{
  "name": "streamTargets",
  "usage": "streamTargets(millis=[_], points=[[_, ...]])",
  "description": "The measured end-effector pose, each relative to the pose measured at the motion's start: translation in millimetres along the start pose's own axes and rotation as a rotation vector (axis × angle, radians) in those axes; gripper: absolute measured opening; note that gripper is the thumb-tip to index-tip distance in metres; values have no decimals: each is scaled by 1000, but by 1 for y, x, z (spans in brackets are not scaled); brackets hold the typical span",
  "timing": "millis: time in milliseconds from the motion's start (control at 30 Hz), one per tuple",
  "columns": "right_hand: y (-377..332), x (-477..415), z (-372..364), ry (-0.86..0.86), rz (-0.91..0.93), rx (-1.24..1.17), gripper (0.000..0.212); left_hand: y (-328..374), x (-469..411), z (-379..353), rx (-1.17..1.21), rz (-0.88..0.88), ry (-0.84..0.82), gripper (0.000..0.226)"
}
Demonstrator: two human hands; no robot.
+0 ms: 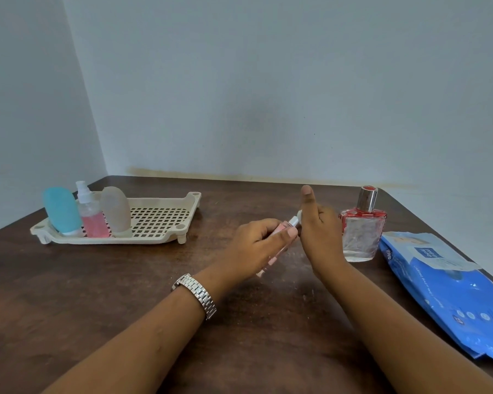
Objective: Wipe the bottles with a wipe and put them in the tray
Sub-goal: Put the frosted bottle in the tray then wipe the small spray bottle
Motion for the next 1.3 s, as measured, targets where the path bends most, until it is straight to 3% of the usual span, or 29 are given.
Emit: streamTargets(millis=[100,233,367,567,700,767,1133,1300], points=[[4,2,-10,-131,-89,-240,60,-9,1,-7,322,188,-87,46],[5,4,-14,-208,-138,-416,58,-12,5,-10,565,312,-134,48],[-4,0,-8,-153,27,-259,50,-15,6,-6,658,366,-147,48],[-5,3,-18,-230,174,93,43,-20,4,1,251,279,-142,41],[-6,4,-16,-225,209,288,49,-10,1,3,-189,54,-102,38],[-5,2,-17,-250,210,333,52,-4,1,3,-295,-48,-94,39],[-8,0,-22,-357,223,299,57,3,1,2,-356,-175,-58,51],[-4,1,-23,-390,160,299,59,5,2,2,-395,-197,-66,44]])
Point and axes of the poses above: each hand's wrist, its own x-axis away from the middle knuckle, its own z-axis out of the back of the hand, y = z × x, the point moved 8 cm from there along -x, towards the middle knuckle, and after that the axes turned 9 degrees about x, right-handed, at the moved point
